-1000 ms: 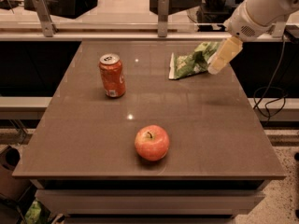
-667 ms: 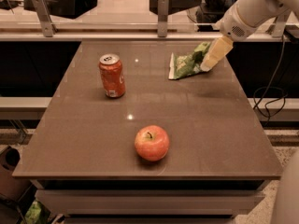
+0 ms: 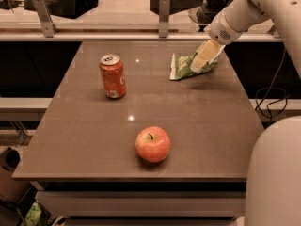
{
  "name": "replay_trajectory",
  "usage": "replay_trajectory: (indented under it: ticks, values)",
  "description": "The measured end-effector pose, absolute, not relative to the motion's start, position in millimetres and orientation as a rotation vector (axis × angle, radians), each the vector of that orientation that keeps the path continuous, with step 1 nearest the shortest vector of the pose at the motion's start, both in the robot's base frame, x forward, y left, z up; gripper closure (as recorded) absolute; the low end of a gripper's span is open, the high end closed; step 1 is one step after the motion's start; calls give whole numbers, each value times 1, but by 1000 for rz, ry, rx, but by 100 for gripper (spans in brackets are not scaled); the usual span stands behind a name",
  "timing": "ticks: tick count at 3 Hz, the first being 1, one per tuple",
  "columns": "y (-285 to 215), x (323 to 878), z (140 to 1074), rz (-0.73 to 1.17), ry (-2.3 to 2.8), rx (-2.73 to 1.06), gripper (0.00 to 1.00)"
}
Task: Move green jalapeno chip bag near apple
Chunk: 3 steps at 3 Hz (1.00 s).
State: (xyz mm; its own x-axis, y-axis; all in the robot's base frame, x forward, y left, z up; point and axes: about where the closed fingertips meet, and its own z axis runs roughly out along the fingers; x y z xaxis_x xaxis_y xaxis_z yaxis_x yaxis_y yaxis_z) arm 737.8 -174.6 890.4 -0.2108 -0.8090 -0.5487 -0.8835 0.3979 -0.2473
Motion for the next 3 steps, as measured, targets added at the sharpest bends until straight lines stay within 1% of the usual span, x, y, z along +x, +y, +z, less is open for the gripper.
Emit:
replay_trajectory:
  ticks: [2, 3]
  values:
    - [-185, 746, 849, 175, 2141, -1407, 0]
    - [-183, 746, 846, 180, 2141, -1411, 16]
